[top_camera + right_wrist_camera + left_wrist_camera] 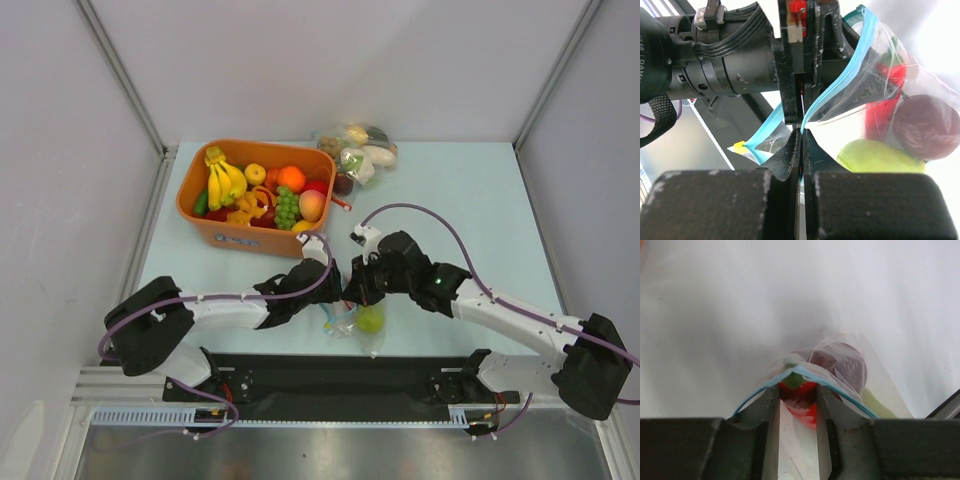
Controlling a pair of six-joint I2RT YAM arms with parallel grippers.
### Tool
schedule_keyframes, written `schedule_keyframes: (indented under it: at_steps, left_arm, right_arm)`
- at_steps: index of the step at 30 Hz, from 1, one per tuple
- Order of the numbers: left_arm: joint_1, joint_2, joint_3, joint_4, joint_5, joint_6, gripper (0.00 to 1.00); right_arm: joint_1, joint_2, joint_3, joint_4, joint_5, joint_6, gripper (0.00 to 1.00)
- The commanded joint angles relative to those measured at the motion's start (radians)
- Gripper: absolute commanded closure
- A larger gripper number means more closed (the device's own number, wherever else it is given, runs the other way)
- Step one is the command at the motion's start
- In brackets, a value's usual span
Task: Open the zip-top bag and remove the fake food
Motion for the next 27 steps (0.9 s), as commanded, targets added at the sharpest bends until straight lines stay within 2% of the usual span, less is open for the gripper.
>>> schedule_keyframes:
  at_steps: [1, 2, 9, 19, 27]
  left_arm:
    - [0.005, -0.037, -0.011, 0.075, -0.006, 0.013, 0.95]
    - [0.005, -0.042, -0.015, 0.078, -0.003, 0.015, 1.0]
    - [0.002, -0.109, -0.058, 0.136, 0.087, 0.049, 1.0]
    - [0.002, -0.186, -0.062, 0.163, 0.227, 0.115, 1.0]
    - [-0.003, -0.306, -0.108, 0.103, 0.174, 0.182, 1.0]
  right_arm:
    - [-0.027, -0.036, -0.001, 0.027, -0.028, -0.003, 1.0]
    - [-0.033, -0.044, -0.002, 0.024, -0.019, 0.0, 1.0]
    - [-0.07, -0.027, 0.036, -0.092, 0.185, -0.015, 1.0]
    - [-0.072, 0.016, 0.065, -0.129, 0.311, -0.003, 1.0]
    - [-0.081, 0.011, 0.056, -0.134, 0.334, 0.005, 1.0]
